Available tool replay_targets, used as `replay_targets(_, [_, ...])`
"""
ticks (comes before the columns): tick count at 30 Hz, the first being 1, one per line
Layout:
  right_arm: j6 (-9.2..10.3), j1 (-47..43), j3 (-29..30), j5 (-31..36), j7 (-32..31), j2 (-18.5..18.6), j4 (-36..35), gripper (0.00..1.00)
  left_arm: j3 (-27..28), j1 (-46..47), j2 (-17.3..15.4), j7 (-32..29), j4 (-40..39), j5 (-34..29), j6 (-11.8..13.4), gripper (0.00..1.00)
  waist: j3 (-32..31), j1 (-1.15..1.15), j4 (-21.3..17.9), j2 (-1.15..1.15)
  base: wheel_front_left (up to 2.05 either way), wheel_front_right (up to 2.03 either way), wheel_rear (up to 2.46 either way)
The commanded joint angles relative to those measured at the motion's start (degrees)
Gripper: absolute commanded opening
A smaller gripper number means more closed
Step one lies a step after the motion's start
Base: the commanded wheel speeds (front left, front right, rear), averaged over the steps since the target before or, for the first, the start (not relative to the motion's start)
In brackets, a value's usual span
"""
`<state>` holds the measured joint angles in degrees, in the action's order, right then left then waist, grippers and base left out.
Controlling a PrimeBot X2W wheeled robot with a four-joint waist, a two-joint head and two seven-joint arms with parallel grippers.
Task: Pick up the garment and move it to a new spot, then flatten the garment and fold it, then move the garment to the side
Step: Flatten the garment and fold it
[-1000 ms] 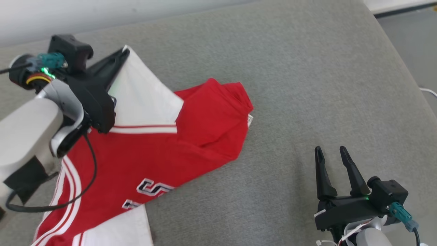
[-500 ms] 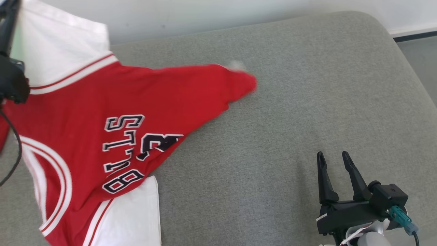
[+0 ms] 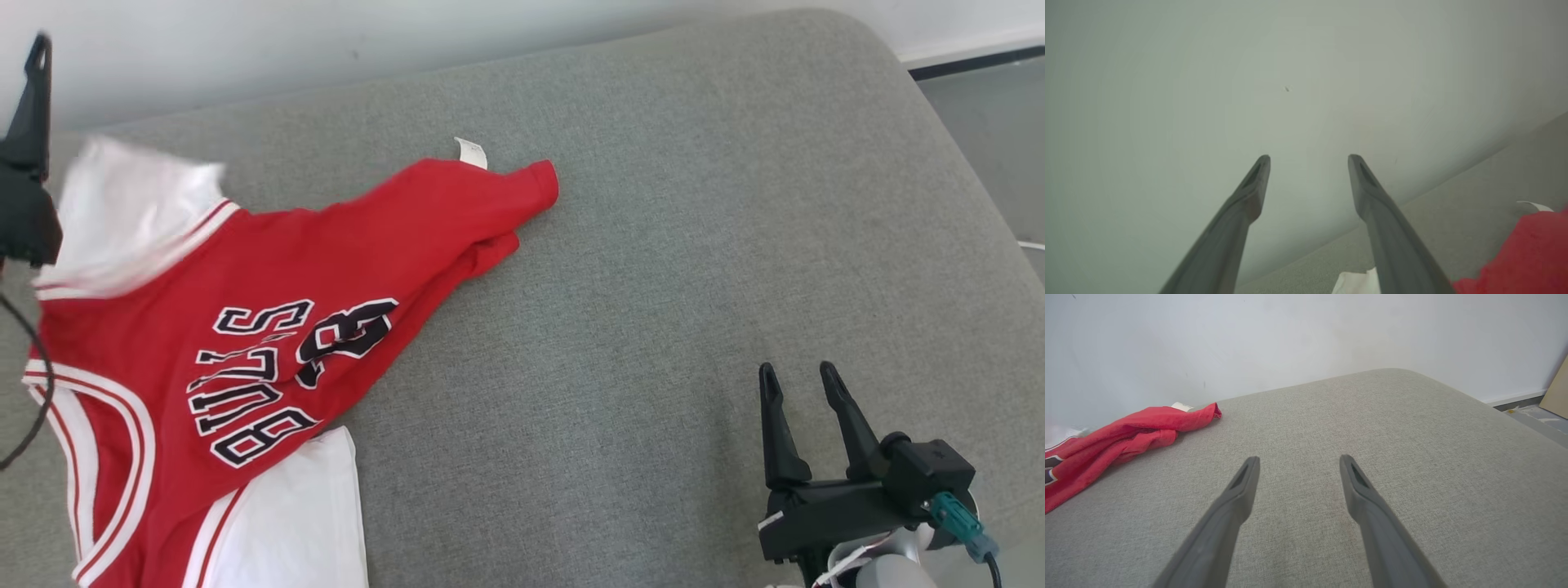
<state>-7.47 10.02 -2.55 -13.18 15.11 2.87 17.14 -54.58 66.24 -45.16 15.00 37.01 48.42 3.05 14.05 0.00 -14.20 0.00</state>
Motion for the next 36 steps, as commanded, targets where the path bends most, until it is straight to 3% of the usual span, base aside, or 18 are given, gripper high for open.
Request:
replay_targets(1, [-0.05, -0.8, 0.2, 0.4, 0.1, 0.0, 0.0, 1.00, 1.0, -1.8, 0.3, 0.2, -0.5, -0.4, 0.4, 1.00, -0.7, 0.00, 0.6, 0.00, 0.00, 0.00, 0.00])
replay_targets(11, [-0.05, -2.3, 1.1, 0.9, 0.1, 0.0, 0.4, 1.00, 21.8, -18.0, 4.2, 0.2, -14.3, -6.7, 1.0, 1.00, -5.8, 0.00, 4.6, 0.00, 0.00, 0.00, 0.00])
replay_targets(16, [-0.05, -3.4, 1.6, 1.4, 0.1, 0.0, 0.5, 1.00, 29.6, -27.1, 7.9, 0.2, -20.5, -10.5, 1.1, 1.00, -7.3, 0.00, 7.0, 0.00, 0.00, 0.00, 0.00])
replay_targets(24, [-0.05, -4.4, 1.7, 1.6, 0.1, 0.0, 0.4, 1.00, 38.4, -40.1, 14.3, 0.2, -27.3, -16.2, 1.4, 1.00, -8.4, 0.00, 9.9, 0.00, 0.00, 0.00, 0.00])
replay_targets(36, [-0.05, -5.2, 1.8, 1.9, 0.1, 0.0, 0.6, 1.00, 48.9, -55.3, 20.5, 0.2, -33.8, -23.7, 1.9, 1.00, -9.6, 0.00, 11.8, 0.00, 0.00, 0.00, 0.00])
